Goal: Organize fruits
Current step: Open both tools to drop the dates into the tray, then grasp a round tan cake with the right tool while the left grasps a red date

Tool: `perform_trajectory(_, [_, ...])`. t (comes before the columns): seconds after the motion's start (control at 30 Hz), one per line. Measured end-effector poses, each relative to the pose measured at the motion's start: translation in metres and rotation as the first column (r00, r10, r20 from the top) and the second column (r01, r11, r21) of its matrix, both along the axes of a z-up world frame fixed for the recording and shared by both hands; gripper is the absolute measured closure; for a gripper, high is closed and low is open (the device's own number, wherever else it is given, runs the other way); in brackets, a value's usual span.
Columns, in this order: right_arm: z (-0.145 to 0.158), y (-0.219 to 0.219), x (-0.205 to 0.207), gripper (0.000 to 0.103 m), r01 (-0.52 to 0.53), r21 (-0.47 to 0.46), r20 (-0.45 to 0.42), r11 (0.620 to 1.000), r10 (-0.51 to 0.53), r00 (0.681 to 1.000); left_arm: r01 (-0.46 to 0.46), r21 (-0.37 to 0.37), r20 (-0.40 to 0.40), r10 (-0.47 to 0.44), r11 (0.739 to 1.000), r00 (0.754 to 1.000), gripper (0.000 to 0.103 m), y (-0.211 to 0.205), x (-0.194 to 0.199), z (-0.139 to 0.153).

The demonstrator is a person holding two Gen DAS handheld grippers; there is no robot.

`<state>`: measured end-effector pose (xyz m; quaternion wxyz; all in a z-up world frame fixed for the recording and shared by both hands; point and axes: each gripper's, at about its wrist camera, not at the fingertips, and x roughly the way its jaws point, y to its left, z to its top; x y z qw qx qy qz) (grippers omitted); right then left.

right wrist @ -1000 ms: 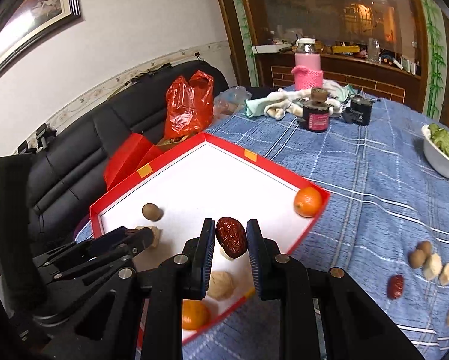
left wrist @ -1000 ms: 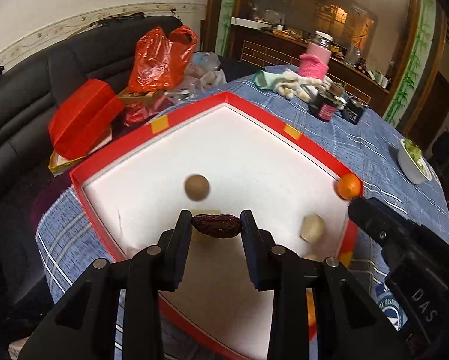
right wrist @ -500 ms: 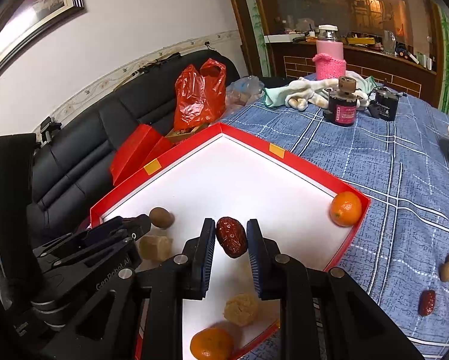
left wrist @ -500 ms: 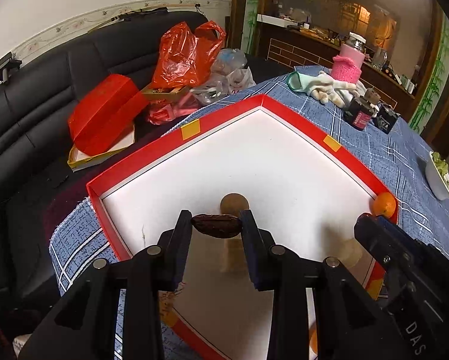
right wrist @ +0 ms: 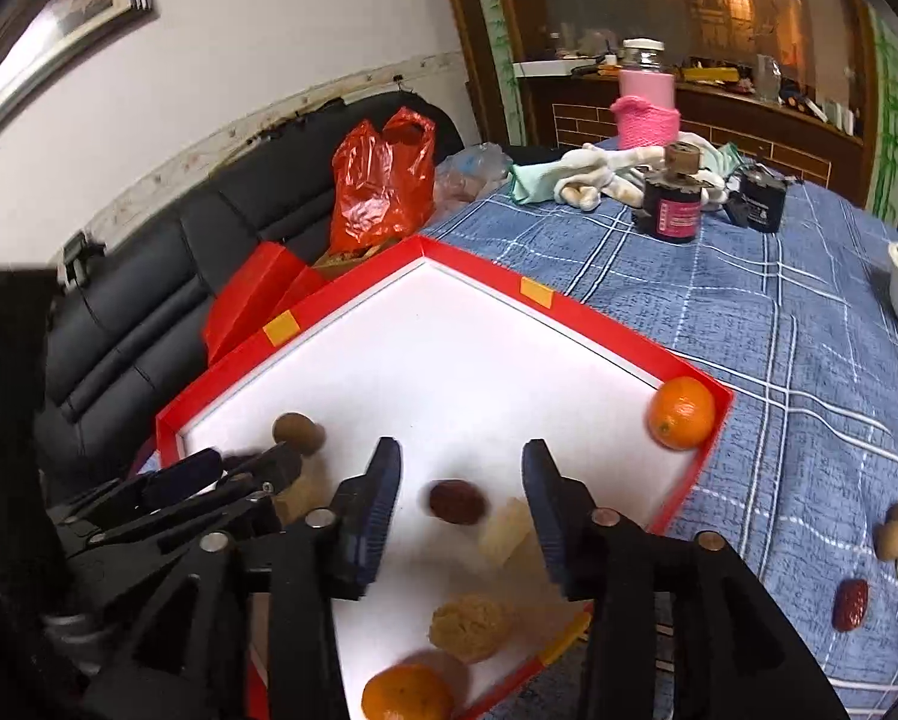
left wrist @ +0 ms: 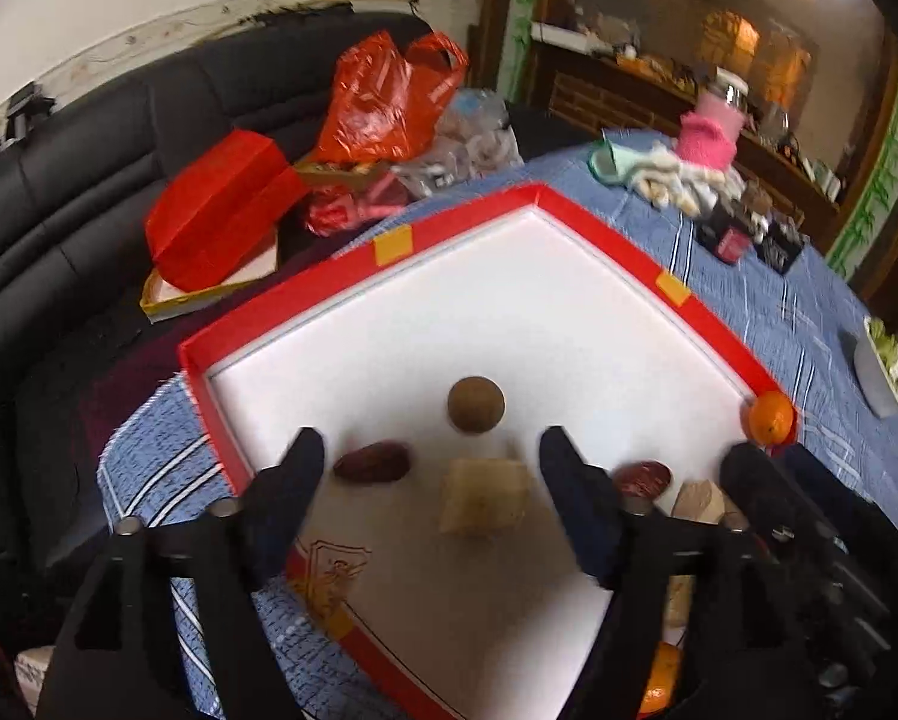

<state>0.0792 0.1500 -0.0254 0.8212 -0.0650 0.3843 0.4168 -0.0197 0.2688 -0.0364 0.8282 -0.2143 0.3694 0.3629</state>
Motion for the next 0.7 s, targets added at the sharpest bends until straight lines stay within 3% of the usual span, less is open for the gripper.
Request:
perform_trajectory(0.23, [0.028, -0.057, -0.015, 0.038, 0.043, 0.066, 0.074, 0.997, -0.047, 0.996, 0.076, 0.056, 0.065, -0.08, 0.996, 0.995, 0.027, -0.044, 0.0, 0.018])
perform_trajectory(0.4, [0.034, -0.125, -0.013, 0.028, 0.153, 0.076, 0.096, 0.985, -0.16, 0.982, 0.265, 0.117, 0.089, -0.276, 0.957, 0.957, 0.027, -0.107, 0.013, 0.029])
perform_trajectory(0.6, [0.014, -0.227, 0.006, 0.025, 0.376, -0.012, 0.112, 0.927, -0.372, 0.921, 0.461, 0.134, 0.039, -0.469, 0.877, 0.882, 0.027, -0.168, 0.034, 0.023])
perform_trajectory(0.7, [-0.004, -0.274, 0.022, 0.024, 0.493, -0.065, 0.075, 0.868, -0.489, 0.869, 0.495, 0.119, 0.03, -0.501, 0.861, 0.865, 0.027, -0.183, 0.039, 0.017])
